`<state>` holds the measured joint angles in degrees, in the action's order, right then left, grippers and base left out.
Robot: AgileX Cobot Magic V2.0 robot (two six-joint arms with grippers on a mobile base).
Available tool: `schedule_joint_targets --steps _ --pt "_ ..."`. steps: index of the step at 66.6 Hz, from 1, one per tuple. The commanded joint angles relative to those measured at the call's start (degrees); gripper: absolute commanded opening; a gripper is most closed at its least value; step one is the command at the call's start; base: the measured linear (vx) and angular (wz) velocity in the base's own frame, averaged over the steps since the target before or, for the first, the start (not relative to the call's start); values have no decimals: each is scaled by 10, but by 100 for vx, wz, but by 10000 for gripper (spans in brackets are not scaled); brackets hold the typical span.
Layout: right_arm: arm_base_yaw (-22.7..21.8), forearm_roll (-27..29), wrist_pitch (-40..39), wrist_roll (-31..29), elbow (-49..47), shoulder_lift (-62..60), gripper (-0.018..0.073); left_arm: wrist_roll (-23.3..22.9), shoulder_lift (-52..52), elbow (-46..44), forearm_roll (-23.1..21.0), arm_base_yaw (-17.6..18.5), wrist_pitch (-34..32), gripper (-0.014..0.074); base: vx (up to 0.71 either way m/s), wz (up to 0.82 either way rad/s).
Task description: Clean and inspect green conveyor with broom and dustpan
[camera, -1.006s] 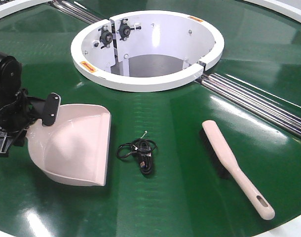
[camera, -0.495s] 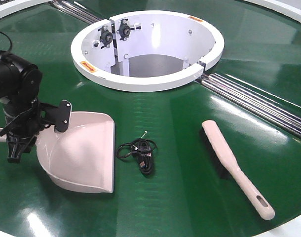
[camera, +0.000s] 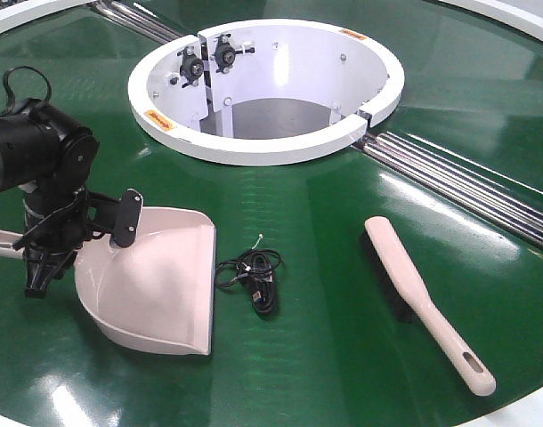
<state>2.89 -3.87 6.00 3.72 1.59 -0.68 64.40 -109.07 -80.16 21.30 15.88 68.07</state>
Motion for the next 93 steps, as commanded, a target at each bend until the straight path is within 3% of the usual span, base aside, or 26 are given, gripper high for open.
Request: schedule_joint_targets --steps 1,93 --pt "1 -4 -45 -5 2 -6 -8 1 21 -16 9 5 19 -8 0 0" --pt "1 -4 -45 -5 2 -6 -8 -16 34 -16 29 2 25 -8 0 0"
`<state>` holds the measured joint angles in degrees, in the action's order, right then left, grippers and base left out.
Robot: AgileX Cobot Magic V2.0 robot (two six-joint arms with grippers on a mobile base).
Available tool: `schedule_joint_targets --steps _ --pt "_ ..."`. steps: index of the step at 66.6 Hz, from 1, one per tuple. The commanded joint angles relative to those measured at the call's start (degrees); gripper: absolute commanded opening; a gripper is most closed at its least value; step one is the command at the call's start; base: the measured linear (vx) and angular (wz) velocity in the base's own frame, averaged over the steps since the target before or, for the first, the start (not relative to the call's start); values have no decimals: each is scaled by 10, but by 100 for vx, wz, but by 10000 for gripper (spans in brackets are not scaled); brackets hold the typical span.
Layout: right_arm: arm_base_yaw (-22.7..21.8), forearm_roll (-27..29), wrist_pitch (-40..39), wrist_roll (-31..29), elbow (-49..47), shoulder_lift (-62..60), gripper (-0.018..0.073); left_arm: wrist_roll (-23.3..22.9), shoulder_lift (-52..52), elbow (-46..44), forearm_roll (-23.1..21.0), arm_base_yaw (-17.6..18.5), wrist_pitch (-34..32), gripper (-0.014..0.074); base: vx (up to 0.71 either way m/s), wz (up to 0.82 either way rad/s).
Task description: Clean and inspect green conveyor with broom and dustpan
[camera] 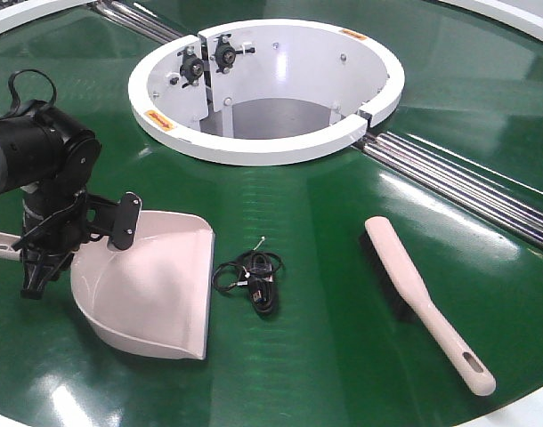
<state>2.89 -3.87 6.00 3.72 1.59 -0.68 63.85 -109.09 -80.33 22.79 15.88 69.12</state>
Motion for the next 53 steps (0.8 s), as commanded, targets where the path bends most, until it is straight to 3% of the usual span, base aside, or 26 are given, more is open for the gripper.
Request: schedule_joint_targets --steps 1,53 --pt "1 -4 -45 -5 2 -6 -8 -10 34 -15 14 2 14 -8 0 0" --pt "1 -4 -45 -5 2 -6 -8 -10 34 -15 14 2 15 -8 0 0"
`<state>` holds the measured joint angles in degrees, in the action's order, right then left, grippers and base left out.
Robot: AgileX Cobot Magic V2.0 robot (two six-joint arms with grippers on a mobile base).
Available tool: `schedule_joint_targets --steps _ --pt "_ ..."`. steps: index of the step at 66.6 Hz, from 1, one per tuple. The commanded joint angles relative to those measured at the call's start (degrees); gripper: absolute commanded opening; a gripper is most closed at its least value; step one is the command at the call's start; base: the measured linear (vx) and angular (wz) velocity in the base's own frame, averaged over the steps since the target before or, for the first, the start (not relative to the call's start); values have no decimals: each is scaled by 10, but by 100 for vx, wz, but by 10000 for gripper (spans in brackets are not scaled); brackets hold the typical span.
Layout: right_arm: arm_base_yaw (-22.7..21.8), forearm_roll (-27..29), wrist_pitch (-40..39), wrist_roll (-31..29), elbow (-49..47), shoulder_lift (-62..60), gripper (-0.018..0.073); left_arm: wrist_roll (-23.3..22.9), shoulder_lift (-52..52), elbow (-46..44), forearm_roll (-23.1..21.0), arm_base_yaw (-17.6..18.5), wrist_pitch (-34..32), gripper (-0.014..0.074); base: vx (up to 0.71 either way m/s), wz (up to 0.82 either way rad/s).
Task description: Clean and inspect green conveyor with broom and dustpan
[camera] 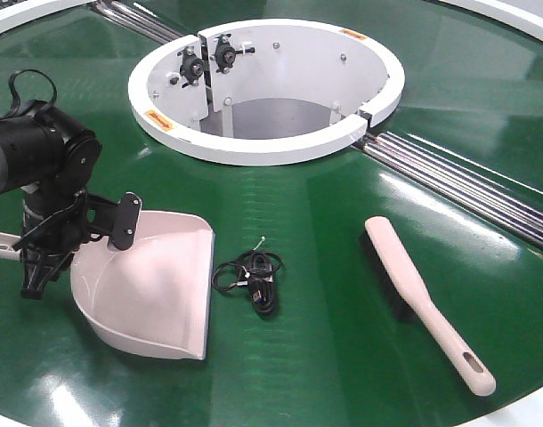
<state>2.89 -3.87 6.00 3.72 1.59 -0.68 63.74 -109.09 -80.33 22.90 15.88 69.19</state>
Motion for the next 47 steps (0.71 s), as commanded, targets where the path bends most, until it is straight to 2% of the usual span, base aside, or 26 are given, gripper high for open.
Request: schedule_joint_targets --steps 1,39,47 --pt "1 -4 -45 -5 2 -6 -8 -9 34 -15 12 2 14 -8 0 0" --pt "1 -5 -56 -6 1 -6 -8 -9 34 -15 12 2 14 -6 0 0" --pt "1 -3 -99 -4 -2 -6 -8 -9 34 -15 12 2 14 -6 0 0"
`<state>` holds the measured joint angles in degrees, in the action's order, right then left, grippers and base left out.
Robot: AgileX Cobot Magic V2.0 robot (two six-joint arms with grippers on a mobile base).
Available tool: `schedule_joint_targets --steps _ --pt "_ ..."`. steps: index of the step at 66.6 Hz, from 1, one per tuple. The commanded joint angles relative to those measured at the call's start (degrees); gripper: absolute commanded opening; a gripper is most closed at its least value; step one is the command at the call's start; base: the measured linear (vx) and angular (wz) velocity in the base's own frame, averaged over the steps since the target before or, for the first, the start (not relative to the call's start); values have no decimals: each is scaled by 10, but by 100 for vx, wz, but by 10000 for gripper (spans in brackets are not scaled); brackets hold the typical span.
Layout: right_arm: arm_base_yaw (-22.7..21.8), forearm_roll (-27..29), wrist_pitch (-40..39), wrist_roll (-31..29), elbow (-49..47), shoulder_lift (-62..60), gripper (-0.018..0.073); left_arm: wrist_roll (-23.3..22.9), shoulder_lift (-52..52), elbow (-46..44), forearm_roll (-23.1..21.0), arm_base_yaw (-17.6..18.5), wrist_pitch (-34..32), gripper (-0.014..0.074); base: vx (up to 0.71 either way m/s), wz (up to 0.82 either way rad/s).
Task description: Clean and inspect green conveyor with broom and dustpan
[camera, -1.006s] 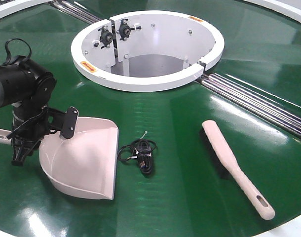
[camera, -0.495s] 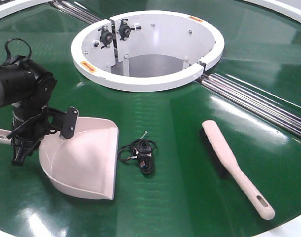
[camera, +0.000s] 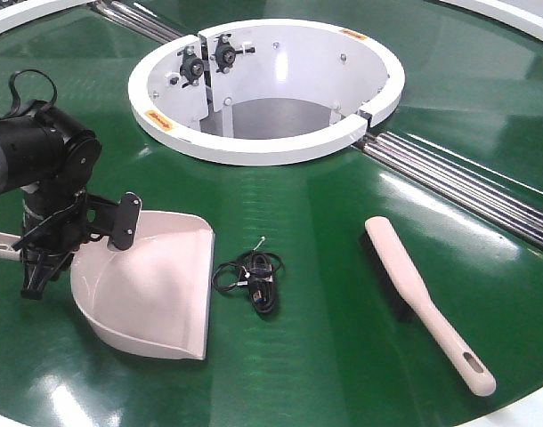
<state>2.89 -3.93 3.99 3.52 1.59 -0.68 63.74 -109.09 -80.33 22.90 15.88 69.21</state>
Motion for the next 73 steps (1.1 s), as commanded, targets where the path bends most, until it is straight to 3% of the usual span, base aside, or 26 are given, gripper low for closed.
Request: schedule_joint_targets --steps 1,15,35,43,52,63,73 --pt "1 -1 -85 2 -5 -6 -8 -9 34 -15 12 2 14 -6 0 0" --pt "1 0 -16 39 -97 40 -8 -9 34 -15 12 2 14 -6 0 0" --pt "1 23 140 42 -255 244 -8 -9 34 -15 12 2 14 -6 0 0" --pt "1 16 145 41 -267 307 -8 -9 34 -15 12 2 14 -6 0 0" --pt "1 47 130 69 -265 353 -8 -9 34 -15 12 2 14 -6 0 0" --pt "1 39 158 24 -288 380 6 -9 34 -15 12 2 14 -6 0 0" --pt "1 39 247 -11 -342 408 116 -9 34 -15 12 2 14 -6 0 0"
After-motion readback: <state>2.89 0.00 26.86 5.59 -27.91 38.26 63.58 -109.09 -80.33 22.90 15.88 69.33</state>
